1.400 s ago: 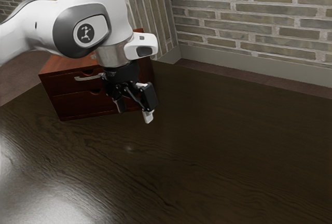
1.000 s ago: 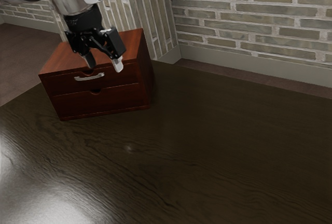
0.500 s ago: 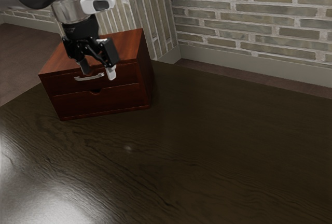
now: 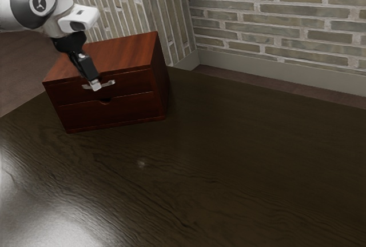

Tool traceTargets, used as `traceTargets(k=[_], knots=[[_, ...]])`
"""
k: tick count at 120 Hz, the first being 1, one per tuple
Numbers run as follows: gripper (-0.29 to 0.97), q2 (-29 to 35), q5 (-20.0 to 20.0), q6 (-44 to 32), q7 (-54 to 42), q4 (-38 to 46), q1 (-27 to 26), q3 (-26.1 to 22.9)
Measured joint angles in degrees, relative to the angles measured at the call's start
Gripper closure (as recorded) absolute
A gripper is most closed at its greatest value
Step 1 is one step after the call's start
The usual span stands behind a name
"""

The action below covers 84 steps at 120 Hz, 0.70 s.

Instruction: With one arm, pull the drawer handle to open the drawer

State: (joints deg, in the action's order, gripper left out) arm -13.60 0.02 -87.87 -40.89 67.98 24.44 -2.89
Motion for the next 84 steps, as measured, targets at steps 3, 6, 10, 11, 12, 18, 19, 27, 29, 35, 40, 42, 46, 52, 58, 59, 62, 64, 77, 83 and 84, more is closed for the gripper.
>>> traceTargets(k=[3,6,10,11,12,18,19,27,29,35,40,42,46,52,58,59,62,64,77,83,84], knots=[[0.0,-0.54,0.1,-0.47,-2.21,0.0,0.05,-0.05],[0.0,-1.3,0.17,-0.9,-4.33,-0.02,0.14,-0.18],[0.0,-2.28,0.26,-1.43,-7.03,-0.1,0.24,-0.53],[0.0,-2.52,0.28,-1.59,-7.69,-0.14,0.26,-0.6],[0.0,-2.73,0.29,-1.77,-8.33,-0.16,0.27,-0.65],[0.0,-3.76,0.34,-3.07,-12.03,-0.26,0.43,-0.85],[0.0,-3.91,0.35,-3.29,-12.62,-0.27,0.47,-0.87],[0.0,-4.62,0.41,-4.96,-17.07,-0.45,0.79,-0.95],[0.0,-4.73,0.43,-5.41,-18.13,-0.48,0.83,-0.93],[0.0,-5.07,0.42,-6.61,-21.21,-0.52,0.85,-0.73],[0.0,-5.21,0.39,-7.45,-23.61,-0.55,0.93,-0.53],[0.0,-5.27,0.37,-7.74,-24.52,-0.56,0.95,-0.44],[0.0,-5.42,0.36,-8.27,-26.25,-0.6,1.14,-0.29],[0.0,-5.71,0.35,-9.05,-28.62,-0.59,1.56,-0.17],[0.0,-6.22,0.37,-9.77,-30.71,-0.61,1.81,-0.13],[0.0,-6.3,0.37,-9.9,-31.04,-0.6,1.83,-0.12],[0.0,-6.47,0.4,-10.27,-31.99,-0.58,1.87,-0.11],[0.0,-6.63,0.41,-10.5,-32.59,-0.6,1.89,-0.11],[0.0,-7.3,0.46,-11.98,-35.95,-0.51,1.9,-0.1],[0.0,-7.29,0.45,-12.5,-37.26,-0.53,1.94,-0.1],[0.0,-7.29,0.45,-12.57,-37.46,-0.53,1.96,-0.1]])
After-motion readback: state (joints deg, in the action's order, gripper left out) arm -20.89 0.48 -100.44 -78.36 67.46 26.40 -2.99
